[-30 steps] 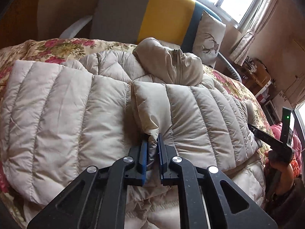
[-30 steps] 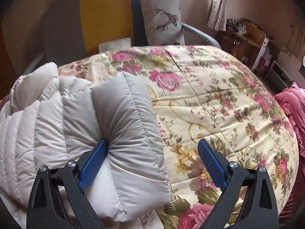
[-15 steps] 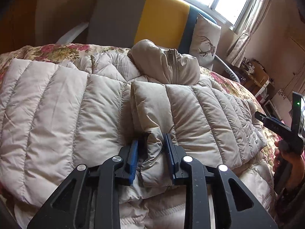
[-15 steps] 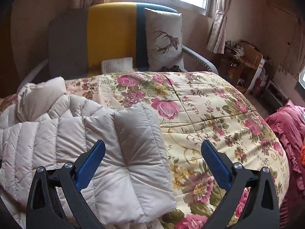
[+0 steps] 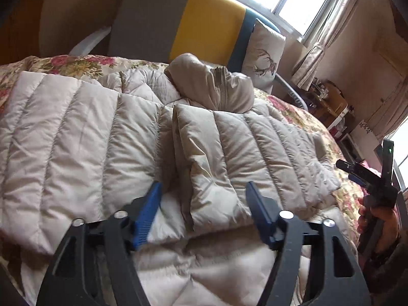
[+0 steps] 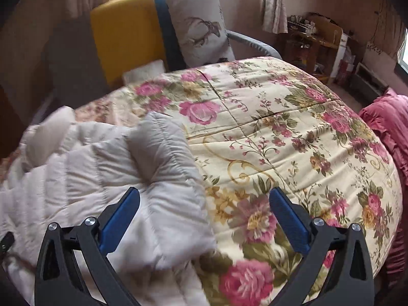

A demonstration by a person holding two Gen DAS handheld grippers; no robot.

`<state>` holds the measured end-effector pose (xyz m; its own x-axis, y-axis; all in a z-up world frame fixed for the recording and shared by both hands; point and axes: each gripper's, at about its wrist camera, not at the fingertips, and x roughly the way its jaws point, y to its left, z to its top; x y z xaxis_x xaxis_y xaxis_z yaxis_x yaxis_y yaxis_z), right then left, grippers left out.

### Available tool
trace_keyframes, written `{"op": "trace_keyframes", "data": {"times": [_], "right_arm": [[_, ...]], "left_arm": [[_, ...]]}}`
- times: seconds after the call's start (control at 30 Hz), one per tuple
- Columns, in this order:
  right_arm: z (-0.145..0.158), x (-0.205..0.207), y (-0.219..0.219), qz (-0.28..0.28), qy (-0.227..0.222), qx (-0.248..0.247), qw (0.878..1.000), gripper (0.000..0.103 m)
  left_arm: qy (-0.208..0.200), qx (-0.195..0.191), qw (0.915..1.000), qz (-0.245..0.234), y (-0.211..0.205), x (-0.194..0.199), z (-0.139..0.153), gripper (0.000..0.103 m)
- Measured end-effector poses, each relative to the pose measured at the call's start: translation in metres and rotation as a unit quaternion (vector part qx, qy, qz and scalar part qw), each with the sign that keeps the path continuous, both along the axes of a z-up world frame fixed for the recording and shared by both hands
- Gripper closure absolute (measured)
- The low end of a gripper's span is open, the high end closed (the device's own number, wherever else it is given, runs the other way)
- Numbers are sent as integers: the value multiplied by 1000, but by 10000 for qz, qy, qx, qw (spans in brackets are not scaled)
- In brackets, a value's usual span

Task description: Fold large clothes

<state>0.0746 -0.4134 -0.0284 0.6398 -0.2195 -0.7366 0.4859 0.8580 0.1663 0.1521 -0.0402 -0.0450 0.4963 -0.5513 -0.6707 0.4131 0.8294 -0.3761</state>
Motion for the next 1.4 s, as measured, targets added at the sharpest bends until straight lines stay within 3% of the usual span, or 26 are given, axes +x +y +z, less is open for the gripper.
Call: {"op": "trace_keyframes", "data": {"times": [0.03,0.13,0.3,0.37,0.5,0.6,0.77,1.0,1.17,1.27,1.4], "right_arm": [[7,-19,7,203,-140,66,9997,2],[14,-72,23,722,-460,208,9961,3],[-12,-139,25,871,-424,923,9910,31],[-21,-161,26,888,-435,1060,9894,36],[-40,-187,32,1065,-302,1201,9866,36],[-58,-201,32,1113,-314,1648,9795,36],[-79,-214,28,1101,-480,2470,9615,36],[-98,-228,40,1553,-346,3183,9346,36],[-109,-231,51,1862,-390,3636,9119,36],[-108,-223,60,2034,-333,3591,9103,35],[-104,-211,74,2202,-199,3271,9188,35]], "left_arm": [[-125,-50,9999,75,10,-12,8,22],[-300,-240,9991,199,43,-45,23,22],[-391,-148,9972,625,111,-90,21,22],[-495,11,9947,899,141,-109,18,22],[-300,103,9901,1365,190,-133,2,22],[-60,-8,9887,1496,215,-148,-17,22],[157,-296,9913,1271,230,-173,-36,22],[488,-248,9972,510,221,-195,-44,22],[967,-988,9904,25,223,-205,-61,22],[1153,-1261,9848,-313,213,-209,-67,22],[1246,-1141,9838,-595,197,-211,-72,20]]}}
